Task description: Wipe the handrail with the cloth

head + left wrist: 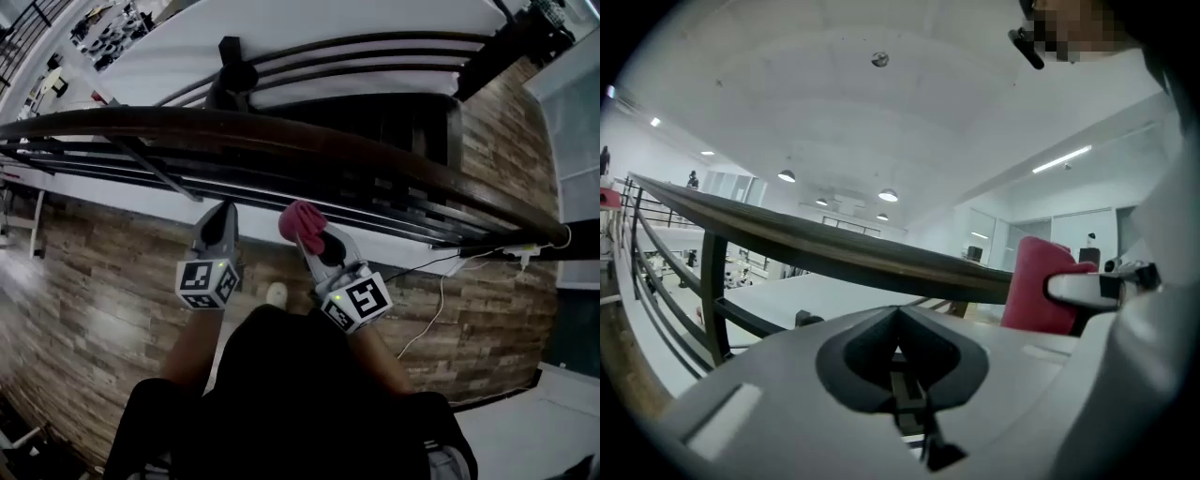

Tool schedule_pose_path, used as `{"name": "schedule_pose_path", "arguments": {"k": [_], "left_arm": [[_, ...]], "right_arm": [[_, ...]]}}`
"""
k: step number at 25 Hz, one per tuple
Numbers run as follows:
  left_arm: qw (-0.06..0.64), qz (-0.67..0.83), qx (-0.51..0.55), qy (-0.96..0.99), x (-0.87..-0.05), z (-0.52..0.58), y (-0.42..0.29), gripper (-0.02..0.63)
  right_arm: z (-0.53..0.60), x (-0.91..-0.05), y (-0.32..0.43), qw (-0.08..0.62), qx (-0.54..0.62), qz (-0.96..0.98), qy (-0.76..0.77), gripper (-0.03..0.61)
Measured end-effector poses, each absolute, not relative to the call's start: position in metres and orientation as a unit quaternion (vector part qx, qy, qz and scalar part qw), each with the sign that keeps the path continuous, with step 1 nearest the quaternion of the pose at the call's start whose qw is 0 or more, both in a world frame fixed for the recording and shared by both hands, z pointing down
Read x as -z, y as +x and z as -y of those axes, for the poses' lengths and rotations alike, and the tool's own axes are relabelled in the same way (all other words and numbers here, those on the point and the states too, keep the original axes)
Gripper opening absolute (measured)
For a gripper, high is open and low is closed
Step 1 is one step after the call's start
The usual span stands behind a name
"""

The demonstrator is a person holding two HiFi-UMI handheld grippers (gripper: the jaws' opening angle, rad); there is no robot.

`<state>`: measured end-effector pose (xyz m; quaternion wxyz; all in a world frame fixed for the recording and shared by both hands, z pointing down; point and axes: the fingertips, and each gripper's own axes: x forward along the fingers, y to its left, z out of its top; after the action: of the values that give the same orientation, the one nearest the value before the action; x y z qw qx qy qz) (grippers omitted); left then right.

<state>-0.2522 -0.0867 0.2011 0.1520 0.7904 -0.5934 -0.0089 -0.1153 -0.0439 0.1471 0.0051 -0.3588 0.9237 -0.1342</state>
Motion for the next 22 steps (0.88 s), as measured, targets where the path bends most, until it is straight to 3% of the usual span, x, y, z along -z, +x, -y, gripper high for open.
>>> {"name": "schedule_pose_path", "arguments": {"k": [12,22], "left_arm": [[0.171,0.497,0.027,0.85,-0.216,0.103,-0.181,-0.002],[0.177,0.59,0.006,0.788,-0.226,0.071,-0.168,-0.002]], "right_arm": [[0.039,-0.179,-0.047,0.008,0.142,-0.879,-0.456,0.049],[0.033,-0.172,-0.019,-0.013,0.159,-0.916,-0.367,0.049]]}}
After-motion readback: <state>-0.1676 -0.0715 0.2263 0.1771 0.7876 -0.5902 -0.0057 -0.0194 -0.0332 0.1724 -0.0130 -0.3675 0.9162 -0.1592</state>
